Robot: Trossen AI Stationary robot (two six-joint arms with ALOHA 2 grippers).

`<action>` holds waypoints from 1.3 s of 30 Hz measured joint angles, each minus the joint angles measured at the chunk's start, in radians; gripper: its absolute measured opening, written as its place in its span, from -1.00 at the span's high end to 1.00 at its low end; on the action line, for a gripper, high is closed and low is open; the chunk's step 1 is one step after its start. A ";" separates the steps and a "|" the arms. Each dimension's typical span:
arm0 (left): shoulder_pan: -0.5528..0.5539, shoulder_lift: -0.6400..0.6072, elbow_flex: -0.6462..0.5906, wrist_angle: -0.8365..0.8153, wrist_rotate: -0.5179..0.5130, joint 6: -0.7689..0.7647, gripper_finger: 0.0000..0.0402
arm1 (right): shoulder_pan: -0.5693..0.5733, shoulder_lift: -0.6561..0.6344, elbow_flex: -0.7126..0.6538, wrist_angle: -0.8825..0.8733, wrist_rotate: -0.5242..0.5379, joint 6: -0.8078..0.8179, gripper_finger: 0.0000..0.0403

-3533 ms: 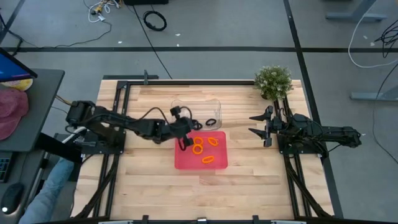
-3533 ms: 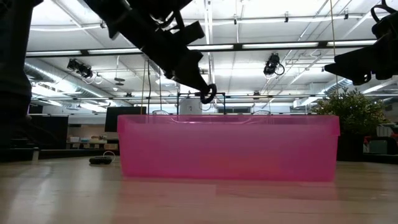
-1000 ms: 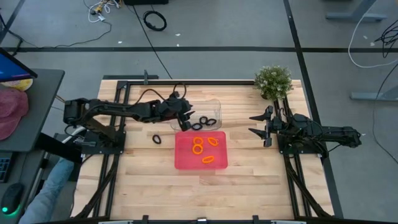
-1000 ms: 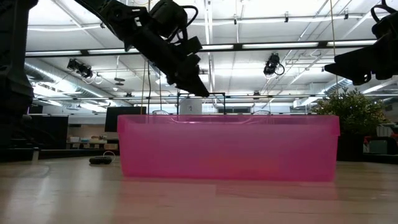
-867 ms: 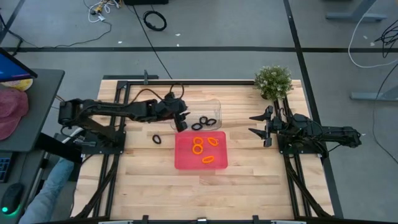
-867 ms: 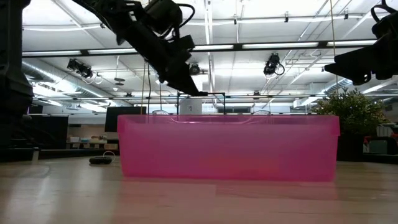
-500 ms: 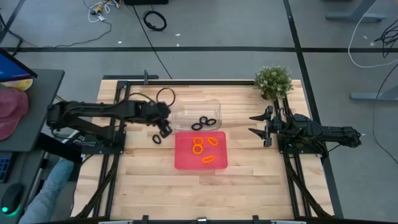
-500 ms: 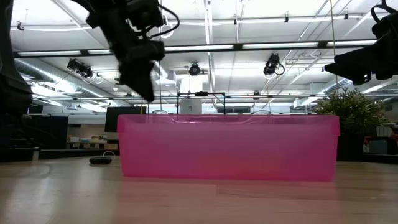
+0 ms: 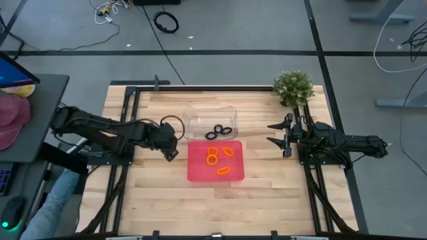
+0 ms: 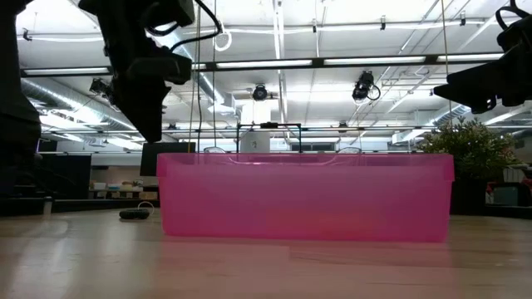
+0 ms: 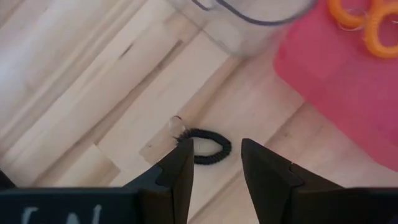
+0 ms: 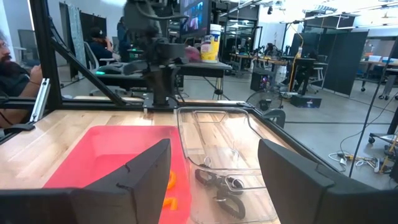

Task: Sort spring keychains
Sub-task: Put the black spring keychain into the transparent bin

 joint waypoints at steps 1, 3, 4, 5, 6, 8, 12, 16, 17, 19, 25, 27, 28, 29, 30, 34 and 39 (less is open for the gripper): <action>-0.019 0.000 0.000 0.000 -0.005 -0.015 0.30 | 0.000 0.000 0.000 0.000 0.000 0.000 -0.23; -0.058 0.000 0.000 0.000 -0.028 -0.037 0.30 | 0.000 0.000 0.000 0.000 0.000 0.000 -0.23; -0.079 0.000 0.000 0.000 -0.043 -0.048 0.30 | 0.000 0.000 0.000 0.000 0.000 0.000 -0.23; -0.097 0.000 0.000 0.000 -0.057 -0.063 0.30 | 0.000 0.000 0.000 0.000 0.000 0.000 -0.23; -0.113 0.000 0.000 0.000 -0.067 -0.078 0.30 | 0.000 0.000 0.000 0.000 0.000 0.000 -0.23; -0.144 0.000 0.000 0.000 -0.083 -0.113 0.30 | 0.000 0.000 0.000 0.000 0.000 0.000 -0.23; -0.192 0.008 0.000 -0.001 -0.130 -0.146 0.30 | 0.000 0.000 0.000 0.000 0.000 0.000 -0.23; -0.217 0.030 -0.027 0.002 -0.160 -0.171 0.31 | 0.000 0.000 0.000 0.000 0.000 0.000 -0.23; -0.218 0.038 -0.042 0.000 -0.155 -0.186 0.31 | 0.000 0.000 0.000 0.000 0.000 0.000 -0.23; -0.216 0.054 -0.072 0.000 -0.143 -0.208 0.31 | 0.000 0.000 0.000 0.000 0.000 0.000 -0.23; -0.175 0.079 -0.197 0.065 -0.151 -0.271 0.31 | 0.000 0.000 0.000 0.000 0.000 0.000 -0.23; -0.152 0.079 -0.255 0.134 -0.174 -0.275 0.31 | 0.000 0.000 0.000 0.000 0.000 0.000 -0.23; -0.140 0.079 -0.289 0.194 -0.192 -0.268 0.31 | 0.000 0.000 0.000 0.000 0.000 0.000 -0.23; -0.126 0.079 -0.326 0.265 -0.214 -0.259 0.31 | 0.000 0.000 0.000 0.000 0.000 0.000 -0.23; -0.112 0.079 -0.365 0.342 -0.224 -0.251 0.31 | 0.000 0.000 0.000 0.000 0.000 0.000 -0.23; -0.061 0.087 -0.519 0.645 -0.129 -0.205 0.31 | 0.000 0.000 0.000 0.000 0.000 0.000 -0.23; -0.062 0.083 -0.555 0.641 -0.124 -0.287 0.31 | 0.000 0.000 0.000 0.000 0.000 0.000 -0.23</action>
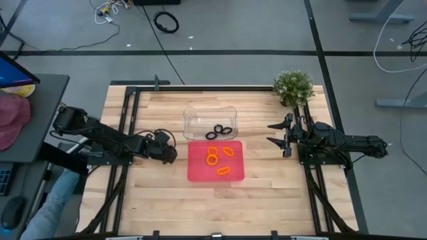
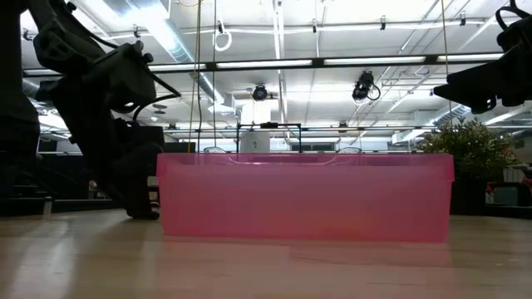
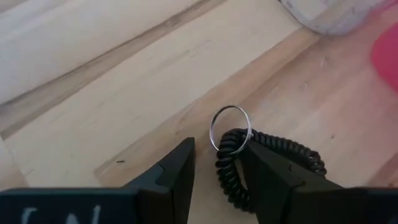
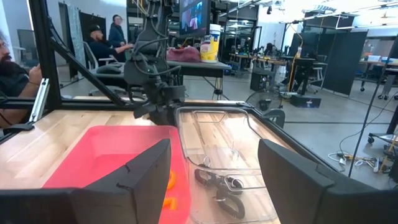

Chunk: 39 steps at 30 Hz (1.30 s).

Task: Sort spring keychains
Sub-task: Put the black spring keychain into the transparent bin

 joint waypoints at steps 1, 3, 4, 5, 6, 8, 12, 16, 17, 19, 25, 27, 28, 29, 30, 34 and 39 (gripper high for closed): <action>-0.008 -0.001 0.002 -0.008 0.000 -0.007 0.31 | 0.000 0.000 0.000 0.001 0.000 0.000 -0.23; -0.023 -0.005 0.009 -0.011 0.003 0.005 0.31 | 0.000 0.000 0.000 0.000 0.000 0.000 -0.23; -0.028 -0.003 0.017 -0.013 0.004 0.016 0.31 | 0.000 0.000 0.000 0.000 0.000 0.000 -0.23; -0.031 -0.001 0.029 -0.019 0.003 0.032 0.31 | 0.000 0.000 0.000 0.000 0.000 0.000 -0.23; -0.031 0.000 0.042 -0.024 0.005 0.044 0.32 | 0.000 0.000 0.000 0.000 0.000 0.000 -0.23; -0.031 0.000 0.075 -0.046 0.042 0.092 0.42 | 0.000 0.000 0.000 0.000 0.000 0.000 -0.23; -0.044 0.003 0.154 -0.111 0.158 0.195 0.89 | 0.000 0.000 0.000 0.000 0.000 0.000 -0.23; -0.083 0.003 0.260 -0.249 0.062 0.203 0.95 | 0.000 0.000 0.000 0.000 0.000 0.000 -0.23; -0.098 0.003 0.291 -0.300 0.026 0.200 0.96 | 0.000 0.000 0.000 0.000 0.000 0.000 -0.23; -0.140 0.002 0.361 -0.381 -0.069 0.187 0.96 | 0.000 0.000 0.000 0.000 0.000 0.000 -0.23; -0.301 0.001 0.537 -0.414 -0.452 0.218 0.96 | 0.000 0.000 0.000 0.000 0.000 0.000 -0.23; -0.355 0.005 0.559 -0.391 -0.621 0.235 0.96 | 0.000 0.000 0.000 0.000 0.000 0.000 -0.23; -0.378 0.011 0.561 -0.377 -0.695 0.252 0.96 | 0.000 0.000 0.000 0.000 0.000 0.000 -0.23; -0.394 0.018 0.560 -0.367 -0.757 0.272 0.96 | 0.000 0.000 0.000 0.000 0.000 0.000 -0.23; -0.407 0.026 0.557 -0.357 -0.816 0.279 0.96 | 0.000 0.000 0.000 0.000 0.000 0.000 -0.23; -0.427 0.090 0.515 -0.265 -1.040 0.268 0.96 | 0.000 0.000 0.000 0.000 0.000 0.000 -0.23; -0.373 0.182 0.509 -0.201 -1.057 0.303 0.96 | 0.000 0.000 0.000 0.000 0.000 0.000 -0.23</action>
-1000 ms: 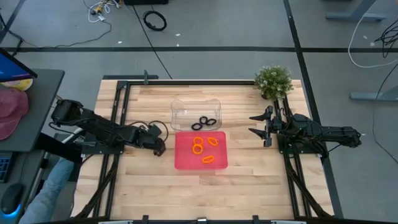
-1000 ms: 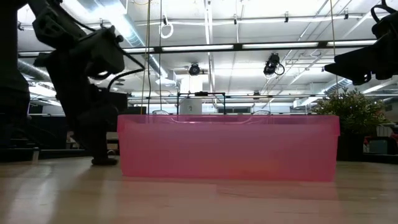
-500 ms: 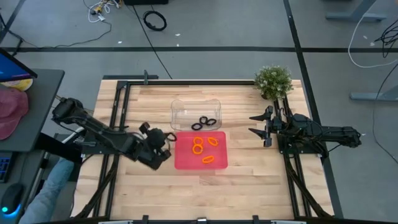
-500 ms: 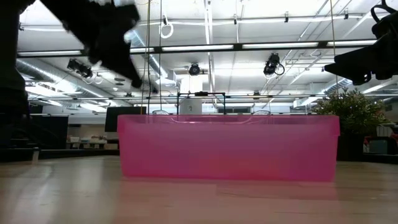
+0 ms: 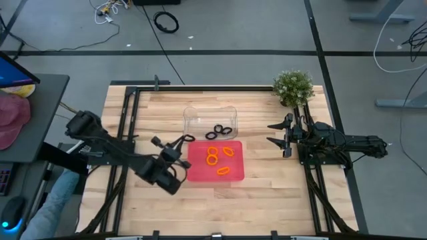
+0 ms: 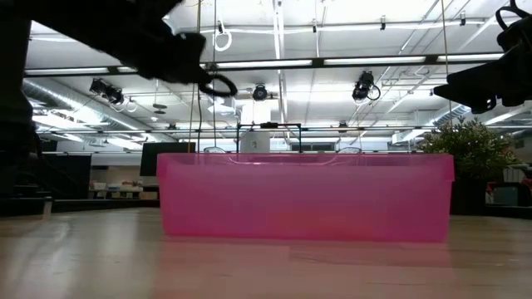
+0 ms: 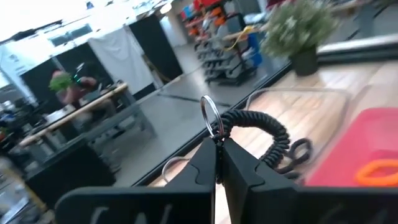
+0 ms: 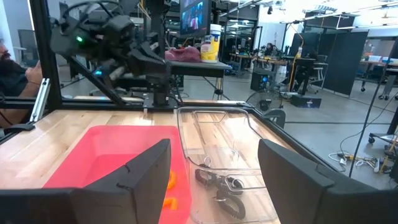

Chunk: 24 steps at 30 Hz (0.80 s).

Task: Sort spring keychains
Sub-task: Put the black spring keychain into the transparent bin

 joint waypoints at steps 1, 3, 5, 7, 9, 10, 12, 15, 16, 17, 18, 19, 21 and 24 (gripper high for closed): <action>0.016 0.013 0.000 0.004 0.009 -0.003 0.96 | 0.000 0.000 0.000 0.000 0.000 0.000 -0.23; 0.042 0.027 0.000 0.004 0.028 -0.003 0.96 | 0.000 0.000 0.000 0.000 0.000 0.000 -0.23; 0.062 0.031 0.000 0.012 0.032 -0.004 0.95 | 0.000 0.000 0.000 0.000 0.000 0.000 -0.23; 0.077 0.033 0.000 0.015 0.034 -0.003 0.95 | 0.000 0.000 0.000 0.000 0.000 0.000 -0.23; 0.090 0.033 0.000 0.022 0.033 -0.002 0.95 | 0.000 0.000 0.000 0.000 0.000 0.000 -0.23; 0.098 0.033 0.000 0.021 0.033 -0.002 0.95 | 0.000 0.000 0.000 0.000 0.000 0.000 -0.23; 0.114 0.033 0.000 0.026 0.032 0.008 0.95 | 0.000 0.000 0.000 0.000 0.000 0.000 -0.23; 0.144 0.033 0.000 0.059 0.031 0.045 0.94 | 0.000 0.000 0.000 0.000 0.000 0.000 -0.23; 0.156 0.033 0.000 0.076 0.030 0.055 0.93 | 0.000 0.000 0.000 0.000 0.000 0.000 -0.23; 0.167 0.033 0.000 0.095 0.031 0.071 0.93 | 0.000 0.000 0.000 0.000 0.000 0.000 -0.23; 0.179 0.033 0.000 0.116 0.033 0.082 0.94 | 0.000 0.000 0.000 0.000 0.000 0.000 -0.23; 0.190 0.033 0.000 0.139 0.037 0.097 0.95 | 0.000 0.000 0.000 0.000 0.000 0.000 -0.23; 0.211 0.033 0.000 0.187 0.051 0.136 0.96 | 0.000 0.000 0.000 0.000 0.000 0.000 -0.23; 0.241 0.033 0.000 0.295 0.075 0.224 0.96 | 0.000 0.000 0.000 0.000 0.000 0.000 -0.23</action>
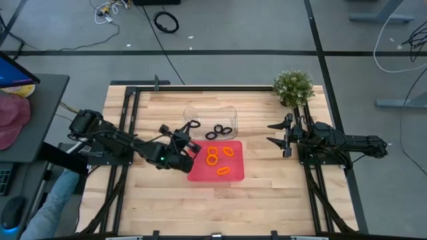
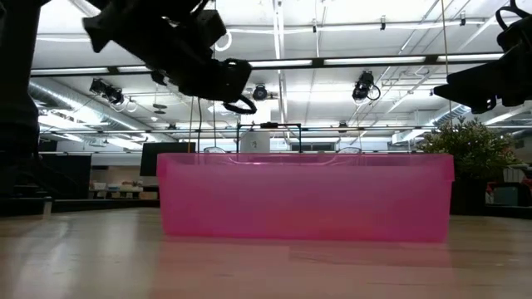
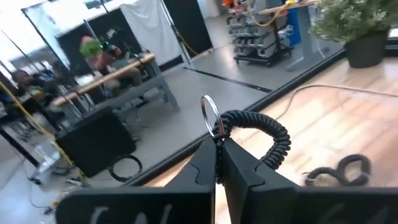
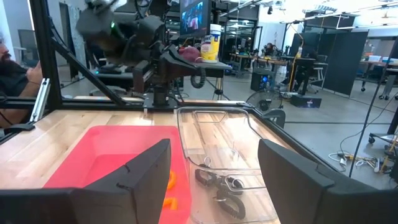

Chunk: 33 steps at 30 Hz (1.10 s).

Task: Sort spring keychains
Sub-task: Put the black spring keychain into the transparent bin

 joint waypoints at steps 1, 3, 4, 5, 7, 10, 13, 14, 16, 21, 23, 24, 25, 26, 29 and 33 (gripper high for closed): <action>0.010 0.000 0.000 0.046 0.018 0.034 0.96 | 0.000 0.000 0.000 0.000 0.000 0.000 -0.23; 0.034 0.000 0.000 0.172 0.084 0.145 0.96 | 0.000 0.000 0.000 0.000 0.000 0.000 -0.23; 0.048 0.000 0.000 0.243 0.134 0.212 0.95 | 0.000 0.000 0.000 0.000 0.000 0.000 -0.23; 0.063 0.000 0.000 0.320 0.196 0.275 0.95 | 0.000 0.000 0.000 0.000 0.000 0.000 -0.23; 0.090 0.000 0.000 0.473 0.364 0.397 0.94 | 0.000 0.000 0.000 0.000 0.000 0.000 -0.23; 0.121 0.000 0.000 0.664 0.634 0.577 0.96 | 0.000 0.000 0.000 0.000 0.000 0.000 -0.23; 0.137 0.000 0.000 0.769 0.755 0.653 0.96 | 0.000 0.000 0.000 0.000 0.000 0.000 -0.23; 0.141 0.000 0.000 0.786 0.762 0.665 0.96 | 0.000 0.000 0.000 0.000 0.000 0.000 -0.23; 0.156 -0.001 -0.001 0.793 0.763 0.682 0.96 | 0.000 0.000 0.000 0.000 0.000 0.000 -0.23; 0.205 -0.002 -0.093 1.009 0.831 0.682 0.96 | 0.000 0.000 0.000 0.000 0.000 0.000 -0.23; 0.234 -0.001 -0.180 1.168 0.890 0.681 0.96 | 0.000 0.000 0.000 0.000 0.000 0.000 -0.23; 0.249 -0.001 -0.225 1.245 0.906 0.676 0.96 | 0.000 0.000 0.000 0.000 0.000 0.000 -0.23; 0.263 -0.001 -0.265 1.323 0.920 0.663 0.96 | 0.000 0.000 0.000 0.000 0.000 0.000 -0.23; 0.277 -0.001 -0.301 1.392 0.934 0.656 0.96 | 0.000 0.000 0.000 0.000 0.000 0.000 -0.23; 0.306 -0.001 -0.375 1.531 0.988 0.630 0.96 | 0.000 0.000 0.000 0.000 0.000 0.000 -0.23; 0.313 -0.002 -0.395 1.484 0.918 0.637 0.96 | 0.000 0.000 0.000 0.000 0.000 0.000 -0.23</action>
